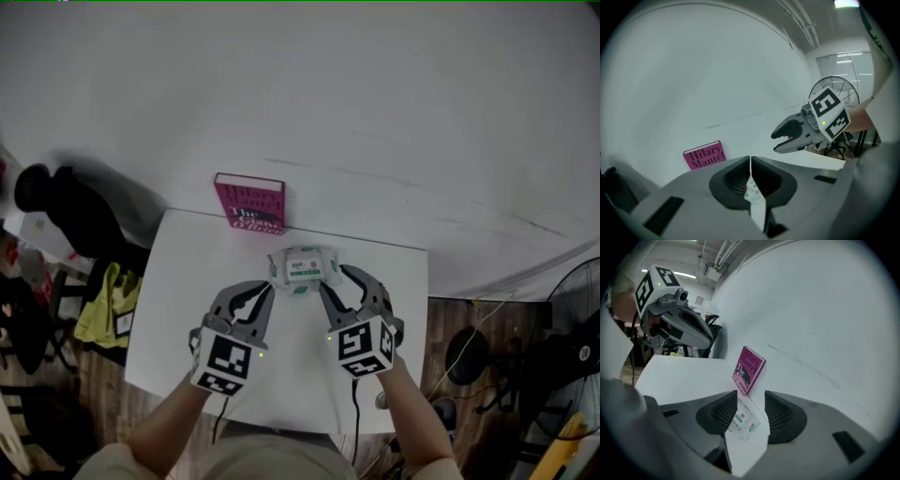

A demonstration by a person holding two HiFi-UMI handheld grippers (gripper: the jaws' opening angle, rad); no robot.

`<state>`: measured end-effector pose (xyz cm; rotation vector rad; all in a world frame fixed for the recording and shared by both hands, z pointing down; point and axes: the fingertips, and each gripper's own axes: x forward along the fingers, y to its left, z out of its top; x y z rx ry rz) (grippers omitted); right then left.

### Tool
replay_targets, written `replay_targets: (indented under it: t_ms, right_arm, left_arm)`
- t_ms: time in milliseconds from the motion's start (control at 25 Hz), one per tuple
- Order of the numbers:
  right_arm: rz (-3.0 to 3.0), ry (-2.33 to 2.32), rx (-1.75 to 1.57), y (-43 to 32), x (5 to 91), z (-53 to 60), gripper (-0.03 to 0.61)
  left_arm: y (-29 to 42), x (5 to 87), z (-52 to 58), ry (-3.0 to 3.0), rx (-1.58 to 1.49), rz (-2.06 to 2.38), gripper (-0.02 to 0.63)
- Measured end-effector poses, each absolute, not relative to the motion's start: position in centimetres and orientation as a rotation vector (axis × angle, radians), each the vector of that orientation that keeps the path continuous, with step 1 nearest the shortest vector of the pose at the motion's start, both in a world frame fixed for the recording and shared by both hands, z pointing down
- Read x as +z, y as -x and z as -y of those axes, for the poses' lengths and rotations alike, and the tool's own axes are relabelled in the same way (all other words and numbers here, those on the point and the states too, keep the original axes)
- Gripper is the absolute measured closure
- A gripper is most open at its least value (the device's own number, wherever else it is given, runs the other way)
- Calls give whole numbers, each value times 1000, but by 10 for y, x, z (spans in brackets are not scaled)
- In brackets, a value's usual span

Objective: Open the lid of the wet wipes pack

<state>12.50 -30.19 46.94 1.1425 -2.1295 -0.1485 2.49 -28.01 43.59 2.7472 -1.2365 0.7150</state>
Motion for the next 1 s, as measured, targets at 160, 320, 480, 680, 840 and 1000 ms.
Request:
replay_targets:
  t_ms: [160, 320, 480, 680, 840, 1000]
  right_arm:
    - [2082, -1069, -153, -117, 514, 321, 380]
    - [2023, -1011, -165, -117, 553, 333, 380]
    - [1973, -959, -173, -116, 587, 341, 380]
    - [1931, -914, -174, -115, 623, 348, 379]
    - [1904, -872, -199, -112, 645, 351, 367]
    - [1892, -840, -249, -110, 656, 351, 360]
  left_arm:
    - [-28, 474, 302, -2713, 779, 1196, 584]
    - [-33, 510, 318, -2677, 829, 1172, 584]
    - [-40, 543, 329, -2653, 881, 1140, 585]
    - [-53, 582, 333, -2637, 955, 1072, 585]
    - [-59, 612, 339, -2607, 998, 1036, 584]
    - [-60, 642, 344, -2565, 1035, 1013, 584]
